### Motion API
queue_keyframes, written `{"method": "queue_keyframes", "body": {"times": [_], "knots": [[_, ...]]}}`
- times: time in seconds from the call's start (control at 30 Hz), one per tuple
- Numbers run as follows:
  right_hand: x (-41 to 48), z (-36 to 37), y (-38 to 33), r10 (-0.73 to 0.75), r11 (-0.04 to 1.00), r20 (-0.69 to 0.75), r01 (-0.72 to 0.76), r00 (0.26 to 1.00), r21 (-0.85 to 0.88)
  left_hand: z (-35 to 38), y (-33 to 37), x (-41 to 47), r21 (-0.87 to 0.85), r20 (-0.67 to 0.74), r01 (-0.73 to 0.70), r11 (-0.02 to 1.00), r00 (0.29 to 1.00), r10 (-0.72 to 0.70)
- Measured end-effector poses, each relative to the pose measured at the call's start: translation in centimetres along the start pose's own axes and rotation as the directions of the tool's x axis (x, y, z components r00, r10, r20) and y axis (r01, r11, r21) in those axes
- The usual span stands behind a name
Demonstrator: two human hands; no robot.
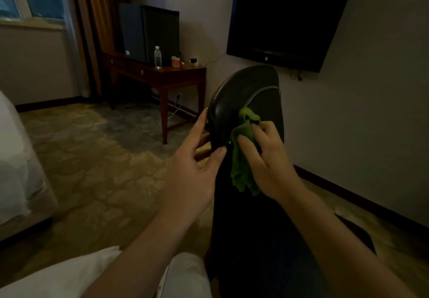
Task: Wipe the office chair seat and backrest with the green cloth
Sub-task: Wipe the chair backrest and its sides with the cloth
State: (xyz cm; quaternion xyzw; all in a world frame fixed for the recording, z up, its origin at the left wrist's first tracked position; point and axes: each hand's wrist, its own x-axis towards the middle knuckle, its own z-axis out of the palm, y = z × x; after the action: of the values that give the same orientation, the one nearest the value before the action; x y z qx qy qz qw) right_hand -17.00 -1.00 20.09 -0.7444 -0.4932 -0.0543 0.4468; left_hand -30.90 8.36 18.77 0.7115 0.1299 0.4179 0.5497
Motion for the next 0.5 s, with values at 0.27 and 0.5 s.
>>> {"method": "queue_keyframes", "body": {"times": [0.27,0.5], "knots": [[-0.5,-1.6,-0.3,-0.043,0.943,-0.118,0.079,0.992,0.323,-0.6,-0.3,-0.3,0.047,0.069,-0.002,0.999,0.998,-0.002],[0.9,-0.9,-1.6,-0.067,0.972,-0.059,0.078,0.996,0.220,-0.9,-0.1,-0.3,0.034,0.081,0.011,0.999,0.997,-0.014]]}}
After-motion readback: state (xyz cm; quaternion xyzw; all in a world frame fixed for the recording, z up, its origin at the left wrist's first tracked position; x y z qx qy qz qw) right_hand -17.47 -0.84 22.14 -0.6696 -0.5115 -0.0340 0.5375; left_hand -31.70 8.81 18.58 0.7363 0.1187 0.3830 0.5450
